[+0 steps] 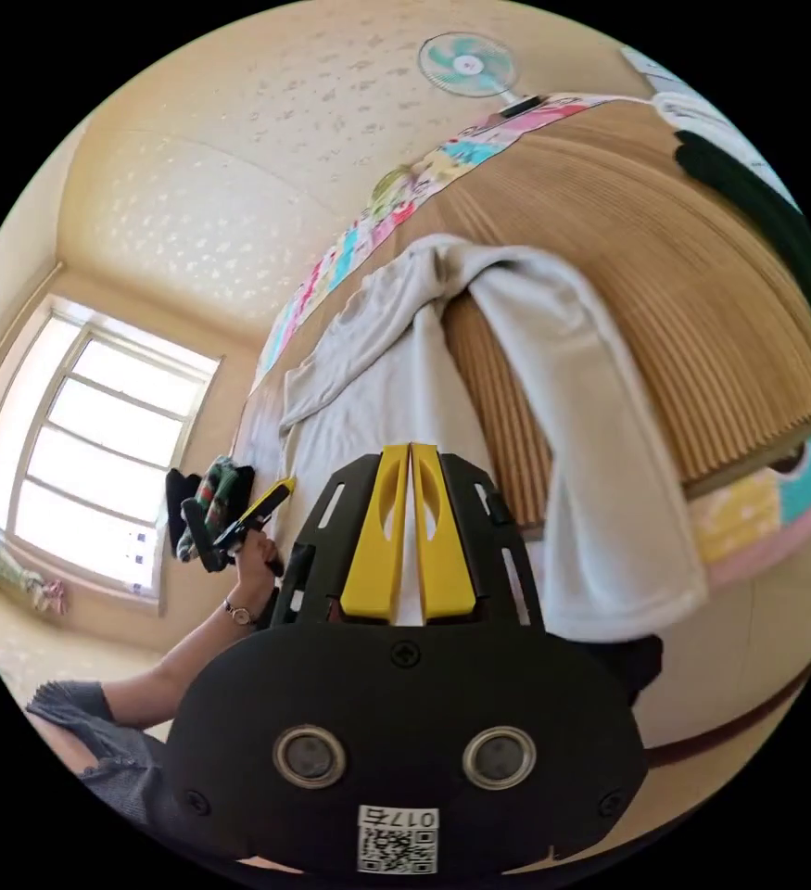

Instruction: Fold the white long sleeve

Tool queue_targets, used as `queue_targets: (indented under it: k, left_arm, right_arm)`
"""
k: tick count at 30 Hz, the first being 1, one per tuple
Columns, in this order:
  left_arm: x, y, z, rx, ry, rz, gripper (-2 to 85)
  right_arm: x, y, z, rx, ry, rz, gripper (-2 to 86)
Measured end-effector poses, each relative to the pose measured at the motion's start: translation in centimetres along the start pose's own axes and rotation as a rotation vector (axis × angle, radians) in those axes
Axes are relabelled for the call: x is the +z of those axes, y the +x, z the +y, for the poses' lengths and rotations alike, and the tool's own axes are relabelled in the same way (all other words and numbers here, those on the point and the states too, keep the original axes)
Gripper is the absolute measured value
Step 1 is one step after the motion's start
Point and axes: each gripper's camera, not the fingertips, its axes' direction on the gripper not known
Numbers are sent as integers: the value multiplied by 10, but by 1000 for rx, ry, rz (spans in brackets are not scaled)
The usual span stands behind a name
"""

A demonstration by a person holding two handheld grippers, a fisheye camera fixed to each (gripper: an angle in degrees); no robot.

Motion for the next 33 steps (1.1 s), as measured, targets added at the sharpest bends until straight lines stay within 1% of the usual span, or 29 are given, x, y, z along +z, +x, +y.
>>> queue_targets:
  k: [1, 2, 3, 4, 5, 7, 8, 9, 10, 11, 12, 13, 14, 15, 16, 18, 19, 20, 21, 22, 23, 25, 26, 28, 29, 30, 31, 32, 33]
  left_arm:
    - [0, 0, 2, 1, 3, -3, 89]
    - [-1, -1, 7, 4, 9, -8, 89]
    - [-2, -2, 11, 6, 12, -14, 89]
    - [-2, -2, 13, 8, 13, -18, 88]
    - [-3, -2, 16, 12, 14, -26, 88]
    - [-5, -4, 21, 15, 14, -31, 88]
    - [-6, -7, 24, 14, 14, -27, 88]
    - [-7, -11, 26, 10, 13, -19, 88]
    - [-8, -13, 28, 8, 13, -13, 88]
    - [-9, -17, 30, 5, 13, -4, 88]
    - [-11, -21, 32, 1, 13, 4, 88]
    - [-12, -23, 34, 0, 13, 6, 88]
    - [-13, -26, 36, 0, 14, 7, 89]
    - [-15, -28, 38, 2, 14, 4, 89]
    - [-16, -29, 39, 2, 14, 2, 89]
    - [-19, -33, 42, 5, 14, -6, 88]
    - [-20, -34, 43, 6, 14, -8, 89]
    - [-22, -37, 45, 8, 13, -10, 89]
    - [-24, -40, 46, 7, 14, -8, 89]
    - [-25, -42, 47, 6, 13, -6, 89]
    - [-27, -46, 48, 4, 13, -1, 89]
    - [-30, -52, 49, 2, 14, 5, 88]
    - [-32, -55, 50, 3, 15, 4, 88]
    - [-35, -58, 51, 6, 16, -3, 88]
    - [-37, -60, 52, 9, 17, -9, 88]
    - [-39, -62, 53, 12, 20, -14, 88]
    - [-41, -63, 53, 13, 21, -15, 88]
    - [-43, -66, 53, 14, 23, -16, 88]
    - [-45, -70, 54, 14, 24, -14, 88]
  right_arm:
    - [-12, 13, -5, 43, -7, 91, 42]
    - [-15, 20, -8, 61, -27, 131, 50]
    - [-11, 34, -17, 87, -119, 191, 74]
    - [2, 45, -25, 90, -251, 218, 96]
    - [7, 46, -27, 61, -295, 208, 106]
    - [5, 28, -29, -120, -343, 282, 109]
    - [2, 22, -29, -175, -361, 300, 92]
    - [-8, 9, -30, -255, -380, 346, 59]
    - [-25, -2, -34, -285, -363, 411, 48]
    - [-38, -10, -36, -303, -331, 448, 43]
    - [-69, -31, -36, -354, -213, 534, 37]
    - [-104, -57, -27, -433, -35, 624, 31]
    - [-120, -71, -17, -490, 67, 666, 28]
    - [-143, -91, 8, -587, 252, 746, 22]
    - [-155, -98, 33, -600, 406, 853, 16]
    - [-153, -84, 59, -534, 496, 975, 11]
    - [-143, -59, 70, -467, 451, 979, 10]
    - [-136, -43, 74, -422, 396, 950, 9]
    - [-124, -8, 77, -299, 247, 836, 9]
    - [-118, 25, 84, -167, 141, 666, 10]
    - [-117, 39, 90, -118, 115, 565, 11]
    - [-122, 75, 105, 1, 116, 218, 16]
    - [-125, 82, 106, 34, 127, 140, 19]
    - [-135, 114, 97, 157, 186, -206, 38]
    - [-136, 121, 93, 182, 205, -294, 45]
    - [-137, 135, 82, 233, 236, -451, 75]
    - [-132, 147, 71, 315, 239, -561, 102]
    - [-128, 153, 65, 365, 233, -604, 116]
    - [-118, 165, 56, 474, 225, -674, 136]
